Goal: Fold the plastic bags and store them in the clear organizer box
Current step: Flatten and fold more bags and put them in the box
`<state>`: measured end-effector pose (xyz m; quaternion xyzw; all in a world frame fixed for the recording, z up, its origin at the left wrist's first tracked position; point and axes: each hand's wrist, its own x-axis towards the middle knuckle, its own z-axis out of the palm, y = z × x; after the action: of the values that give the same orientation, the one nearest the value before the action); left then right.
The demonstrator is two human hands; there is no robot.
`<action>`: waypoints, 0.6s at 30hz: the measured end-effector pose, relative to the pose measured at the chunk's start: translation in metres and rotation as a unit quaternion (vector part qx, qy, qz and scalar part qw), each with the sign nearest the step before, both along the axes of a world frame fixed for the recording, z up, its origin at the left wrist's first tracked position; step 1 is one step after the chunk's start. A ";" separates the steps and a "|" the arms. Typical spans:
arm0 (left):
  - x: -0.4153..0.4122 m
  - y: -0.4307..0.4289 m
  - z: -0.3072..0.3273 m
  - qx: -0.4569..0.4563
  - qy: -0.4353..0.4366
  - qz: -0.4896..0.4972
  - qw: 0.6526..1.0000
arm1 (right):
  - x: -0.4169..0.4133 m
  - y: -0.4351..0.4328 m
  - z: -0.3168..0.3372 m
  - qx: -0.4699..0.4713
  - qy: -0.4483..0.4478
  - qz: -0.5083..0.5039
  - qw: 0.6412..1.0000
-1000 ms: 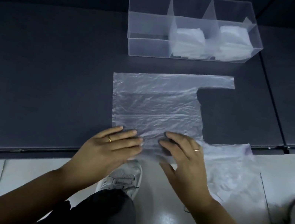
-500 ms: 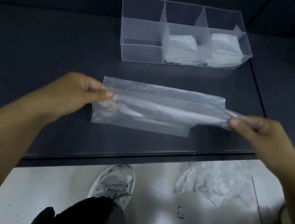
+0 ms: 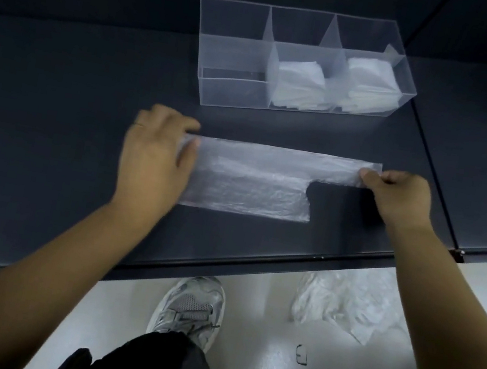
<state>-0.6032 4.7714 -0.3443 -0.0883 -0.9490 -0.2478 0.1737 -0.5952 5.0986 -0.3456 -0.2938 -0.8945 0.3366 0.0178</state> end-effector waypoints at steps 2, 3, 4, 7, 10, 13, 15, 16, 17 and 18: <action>0.015 0.014 -0.009 -0.048 -0.018 -0.099 0.994 | -0.002 -0.002 -0.001 0.009 0.000 -0.012 1.000; 0.021 0.019 -0.014 -0.072 -0.063 -0.127 0.987 | -0.003 -0.003 -0.001 0.017 -0.001 -0.015 1.000; 0.024 0.021 -0.019 -0.097 -0.109 -0.138 0.980 | -0.004 -0.005 -0.001 0.025 -0.006 -0.019 0.999; 0.024 0.016 -0.033 -0.173 -0.164 -0.115 0.964 | -0.005 -0.009 0.001 0.038 -0.021 -0.035 0.998; 0.024 0.015 -0.037 -0.213 -0.161 -0.106 0.958 | -0.003 -0.030 0.008 0.133 0.029 -0.076 0.988; 0.024 0.018 -0.036 -0.221 -0.168 -0.101 0.955 | 0.008 -0.093 0.012 0.163 0.184 0.077 0.966; 0.023 0.017 -0.036 -0.234 -0.177 -0.099 0.951 | 0.018 -0.145 0.004 0.063 0.182 0.267 0.944; 0.022 0.016 -0.038 -0.242 -0.180 -0.098 0.948 | 0.022 -0.166 -0.003 0.032 0.145 0.331 0.932; 0.022 0.015 -0.039 -0.244 -0.181 -0.096 0.948 | 0.024 -0.179 -0.010 0.030 0.111 0.365 0.924; 0.022 0.015 -0.040 -0.242 -0.181 -0.094 0.949 | 0.023 -0.183 -0.019 0.057 0.085 0.376 0.921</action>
<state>-0.5815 4.7860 -0.3839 -0.1700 -0.9834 -0.0378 -0.0512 -0.5723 4.9154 -0.3646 0.0950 -0.9519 0.2907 -0.0178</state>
